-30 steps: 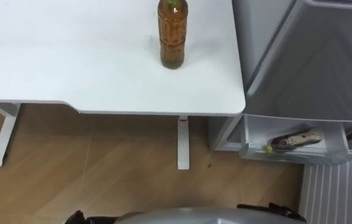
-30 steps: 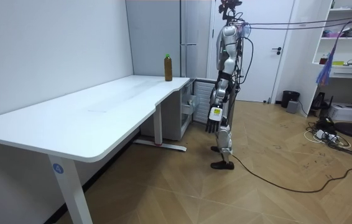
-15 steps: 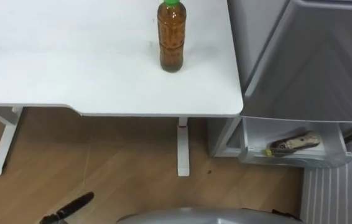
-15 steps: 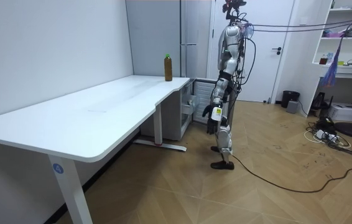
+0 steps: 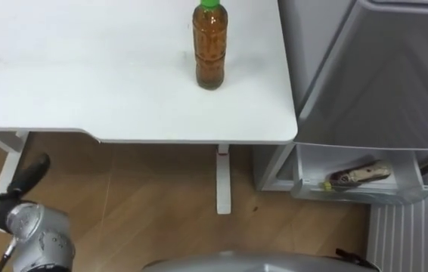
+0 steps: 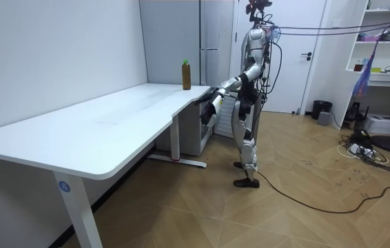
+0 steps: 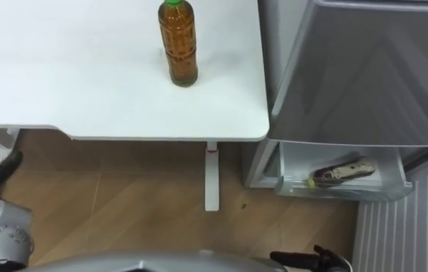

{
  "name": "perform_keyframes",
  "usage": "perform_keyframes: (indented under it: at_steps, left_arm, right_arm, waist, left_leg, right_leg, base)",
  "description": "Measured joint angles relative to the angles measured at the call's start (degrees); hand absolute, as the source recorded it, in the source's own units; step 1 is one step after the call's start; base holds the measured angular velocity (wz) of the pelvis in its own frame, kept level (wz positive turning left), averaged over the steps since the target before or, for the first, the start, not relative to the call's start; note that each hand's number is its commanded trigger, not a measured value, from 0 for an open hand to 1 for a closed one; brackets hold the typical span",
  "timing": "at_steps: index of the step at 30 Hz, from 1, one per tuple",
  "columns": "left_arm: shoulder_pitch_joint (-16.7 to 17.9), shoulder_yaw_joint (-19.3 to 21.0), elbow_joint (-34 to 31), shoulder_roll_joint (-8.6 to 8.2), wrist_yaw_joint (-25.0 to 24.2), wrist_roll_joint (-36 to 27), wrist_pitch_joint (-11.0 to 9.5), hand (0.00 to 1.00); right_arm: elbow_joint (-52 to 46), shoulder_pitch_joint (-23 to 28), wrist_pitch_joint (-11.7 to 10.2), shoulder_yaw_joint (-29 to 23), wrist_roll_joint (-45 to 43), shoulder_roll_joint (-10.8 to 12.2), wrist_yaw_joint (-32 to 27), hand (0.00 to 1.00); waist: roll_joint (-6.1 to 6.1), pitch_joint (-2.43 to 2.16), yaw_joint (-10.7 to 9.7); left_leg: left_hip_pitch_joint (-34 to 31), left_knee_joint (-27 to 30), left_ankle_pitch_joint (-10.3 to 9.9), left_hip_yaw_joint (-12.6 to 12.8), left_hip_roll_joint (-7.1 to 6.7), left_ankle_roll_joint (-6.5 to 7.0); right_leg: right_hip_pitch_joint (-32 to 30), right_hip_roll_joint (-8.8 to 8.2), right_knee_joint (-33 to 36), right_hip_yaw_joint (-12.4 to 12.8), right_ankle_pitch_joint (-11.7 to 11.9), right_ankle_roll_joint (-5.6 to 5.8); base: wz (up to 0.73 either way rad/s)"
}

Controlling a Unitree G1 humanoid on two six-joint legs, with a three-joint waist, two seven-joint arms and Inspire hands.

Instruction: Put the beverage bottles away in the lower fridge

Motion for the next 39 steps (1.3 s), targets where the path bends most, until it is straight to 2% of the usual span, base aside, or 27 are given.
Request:
perform_keyframes:
  at_steps: [4, 7, 9, 10, 12, 17, 23, 27, 28, 31, 35, 39]
  left_arm:
    - [0.1, -0.4, -6.4, -0.02, 1.7, 1.4, 0.0, 0.0]
    - [1.3, -2.9, -13.5, -0.01, 2.7, 8.5, -0.2, 0.0]
    - [1.3, -5.0, -16.8, 0.11, 2.4, 14.8, -1.6, 0.0]
    - [1.3, -5.4, -17.4, 0.1, 2.2, 15.9, -1.8, 0.0]
    - [1.3, -6.9, -21.0, 0.16, 0.7, 21.3, -1.8, 0.0]
    - [0.8, -10.2, -26.5, 0.61, -3.9, 27.8, -1.9, 0.0]
    - [0.4, -13.4, -28.6, 0.62, -7.9, 28.1, -1.9, 0.0]
    - [0.3, -13.7, -28.7, 0.62, -11.0, 28.1, -1.9, 0.0]
    - [0.3, -13.7, -28.7, 0.62, -11.5, 28.1, -1.9, 0.0]
    - [0.3, -13.7, -28.6, 0.61, -13.4, 28.1, -1.9, 0.0]
    - [0.3, -14.4, -28.6, 0.67, -15.4, 28.1, -1.9, 0.0]
    - [0.3, -17.0, -28.4, 0.82, -18.6, 28.1, -1.5, 0.0]
  right_arm:
    - [-0.3, 0.0, -0.5, 0.0, 0.2, 0.0, 0.4, 0.0]
    - [0.3, 0.1, -0.8, 0.0, 0.2, 0.0, 1.0, 0.0]
    - [0.2, 0.0, -1.4, 0.2, 0.1, 0.0, 1.0, 0.0]
    - [0.2, 0.0, -1.5, 0.2, 0.1, 0.0, 1.0, 0.0]
    - [0.1, -0.2, -2.0, 0.2, -0.2, 0.0, 1.4, 0.0]
    - [0.5, -0.7, -2.3, 0.4, -0.2, -0.2, 1.6, 0.0]
    - [0.8, -1.3, -3.2, 0.6, 0.5, -0.2, 1.6, 0.0]
    - [1.3, -1.3, -3.9, 0.6, 0.5, 0.0, 2.1, 0.0]
    - [1.5, -1.3, -3.9, 0.6, 0.4, 0.0, 2.2, 0.0]
    - [3.1, -2.2, -3.9, 0.6, 0.4, 0.1, 3.1, 0.0]
    - [3.4, -2.3, -3.9, 0.6, 0.1, 0.3, 3.6, 0.0]
    - [3.4, -2.3, -3.9, 0.6, 0.1, 0.5, 3.5, 0.0]
  waist:
    - [-0.02, -0.02, 0.0]
    - [-0.09, -0.02, -0.1]
    - [0.08, -0.02, -0.4]
    - [0.14, -0.02, -0.6]
    - [0.25, -0.04, -1.1]
    - [0.76, 0.04, -3.0]
    - [0.88, 0.28, -4.5]
    - [0.14, 0.58, -4.6]
    - [0.24, 0.53, -4.6]
    - [-0.52, 0.85, -4.5]
    - [-0.94, 0.71, -4.7]
    - [-1.15, 0.78, -5.0]
  left_leg:
    - [-0.4, -0.1, 0.0, 0.0, 0.03, 0.0]
    - [-0.4, -0.1, 0.0, -0.2, 0.01, 0.0]
    - [-0.3, 0.0, 0.0, -0.5, 0.02, 0.0]
    - [-0.3, 0.0, 0.0, -0.9, -0.01, 0.0]
    - [-0.6, 0.0, 0.0, -1.2, 0.0, 0.0]
    - [-0.7, 0.1, 0.0, -1.6, -0.06, 0.0]
    - [-0.5, 0.0, 0.0, -1.2, -0.08, 0.0]
    - [-0.5, 0.0, 0.0, -1.2, -0.16, 0.0]
    - [-0.4, 0.0, 0.0, -1.2, -0.16, 0.0]
    - [-0.4, 0.0, 0.0, -1.0, -0.13, -0.01]
    - [-0.4, -0.1, 0.0, -1.1, -0.13, -0.01]
    - [-0.1, -0.1, 0.0, -0.9, -0.11, -0.01]
  right_leg:
    - [-0.6, 0.01, 0.0, 0.0, 0.0, 0.0]
    - [-0.3, 0.05, 0.0, 0.0, 0.0, -0.01]
    - [-0.1, 0.07, 0.0, -0.1, 0.0, -0.01]
    - [0.0, 0.07, 0.0, -0.2, 0.0, -0.01]
    - [-0.1, 0.14, -0.1, -0.4, 0.0, -0.01]
    - [0.0, 0.11, -0.1, -0.1, 0.0, -0.01]
    - [0.0, 0.23, -0.6, 0.7, 0.0, -0.01]
    - [-0.1, 0.25, -1.1, 1.4, 0.0, -0.01]
    - [-0.1, 0.25, -1.1, 1.4, 0.0, -0.01]
    - [-0.2, 0.27, -1.1, 1.3, 0.0, -0.01]
    - [-0.3, 0.27, -1.1, 1.4, 0.0, -0.01]
    - [0.0, 0.3, -1.0, 1.4, 0.0, -0.01]
  base:
    - [0.0]
    - [0.0]
    - [0.03]
    - [0.09]
    - [0.07]
    - [0.04]
    - [-0.06]
    - [-0.03]
    - [0.0]
    - [-0.03]
    - [0.0]
    - [0.0]
